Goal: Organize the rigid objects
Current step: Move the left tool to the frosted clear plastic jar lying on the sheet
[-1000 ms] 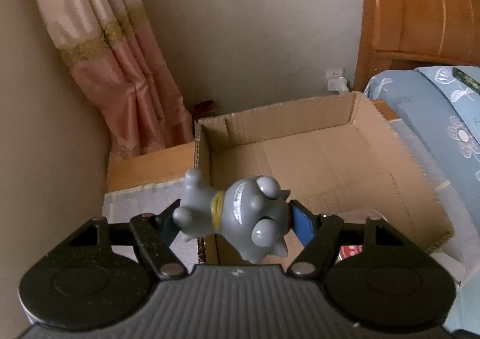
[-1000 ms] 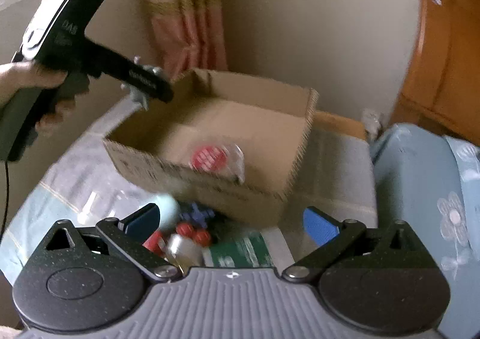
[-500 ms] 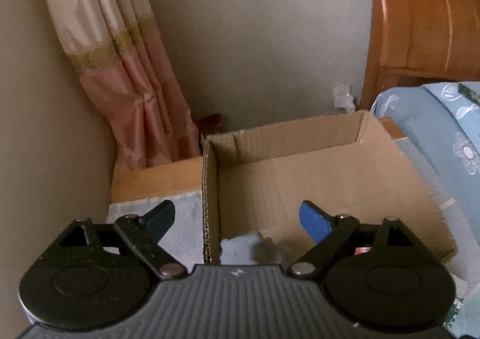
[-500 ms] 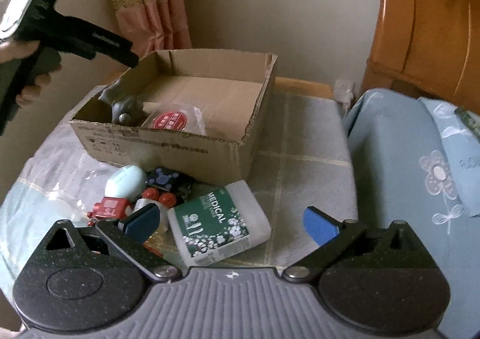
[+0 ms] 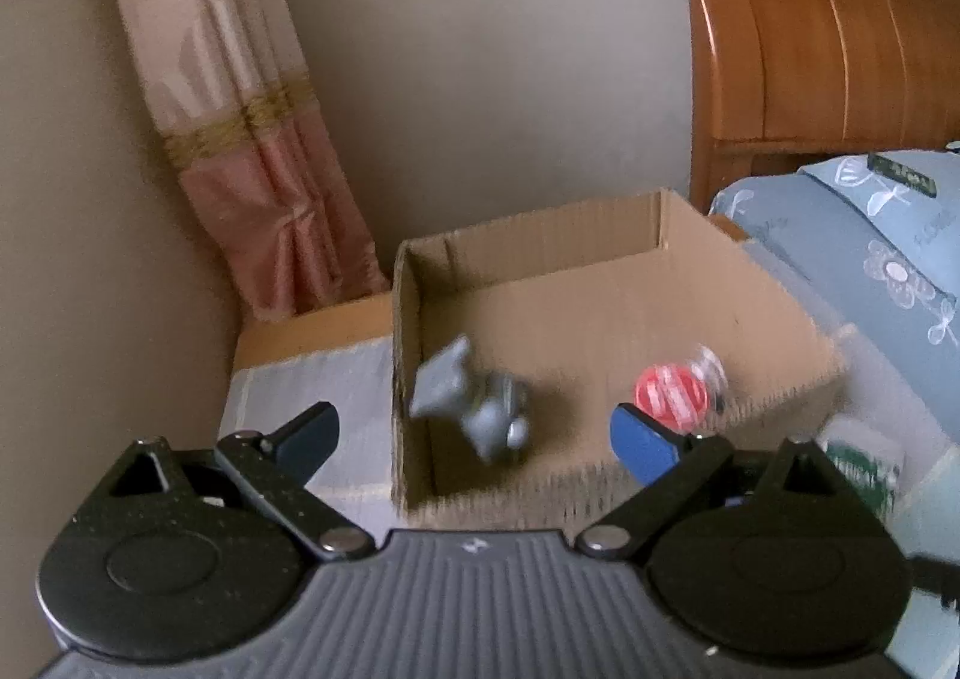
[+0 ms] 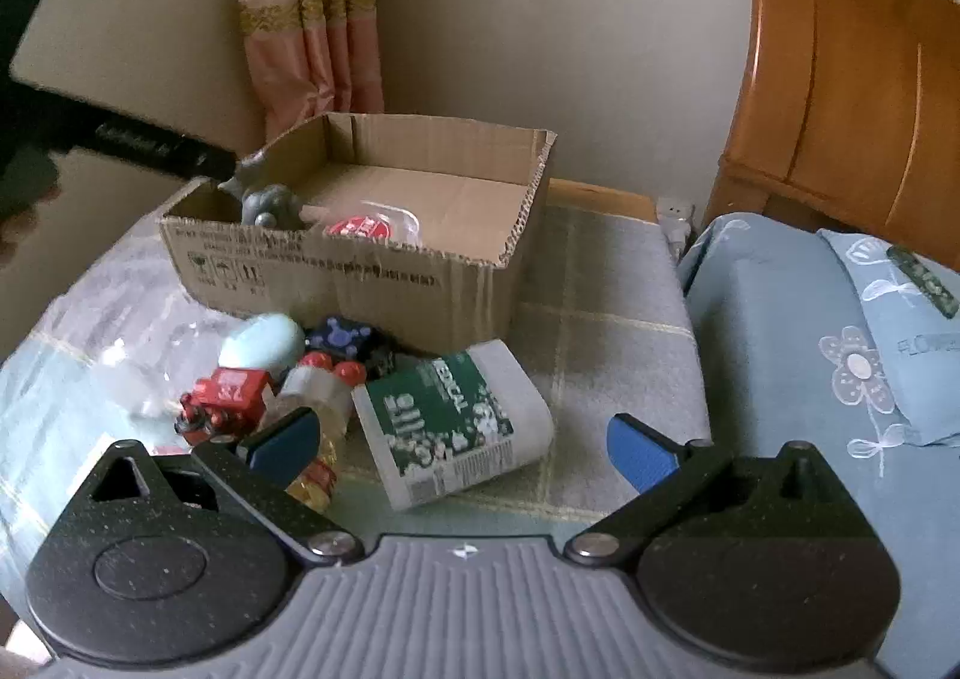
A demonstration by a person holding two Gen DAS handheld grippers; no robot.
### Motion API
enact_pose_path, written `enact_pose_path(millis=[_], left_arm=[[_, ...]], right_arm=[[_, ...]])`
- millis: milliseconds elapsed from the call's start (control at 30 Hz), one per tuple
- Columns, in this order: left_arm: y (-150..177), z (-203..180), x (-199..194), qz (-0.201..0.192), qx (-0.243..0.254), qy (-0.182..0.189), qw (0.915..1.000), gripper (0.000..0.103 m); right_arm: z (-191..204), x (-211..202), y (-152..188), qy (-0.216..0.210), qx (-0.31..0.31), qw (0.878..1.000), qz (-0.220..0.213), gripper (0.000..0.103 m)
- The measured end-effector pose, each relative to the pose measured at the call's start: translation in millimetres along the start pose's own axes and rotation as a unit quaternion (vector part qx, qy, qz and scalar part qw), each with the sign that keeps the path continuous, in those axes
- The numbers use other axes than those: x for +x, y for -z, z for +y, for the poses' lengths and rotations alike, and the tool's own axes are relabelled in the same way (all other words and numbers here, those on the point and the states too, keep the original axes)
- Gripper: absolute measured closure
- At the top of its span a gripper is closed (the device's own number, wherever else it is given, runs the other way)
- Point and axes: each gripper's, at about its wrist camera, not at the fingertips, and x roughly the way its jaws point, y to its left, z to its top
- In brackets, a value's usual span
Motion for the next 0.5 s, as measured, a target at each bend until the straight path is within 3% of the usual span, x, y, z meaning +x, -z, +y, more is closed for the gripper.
enact_pose_path(millis=[167,500], left_arm=[[33,5,-14,-0.012,-0.019,0.01,0.9997,0.006],[86,2,-9,0.039,-0.036,0.019,0.9984,0.006]], right_arm=[[1,3,15,0.002,0.0,1.0,0.004,0.0],[-3,27,50,0.021,0.007,0.998,0.057,0.0]])
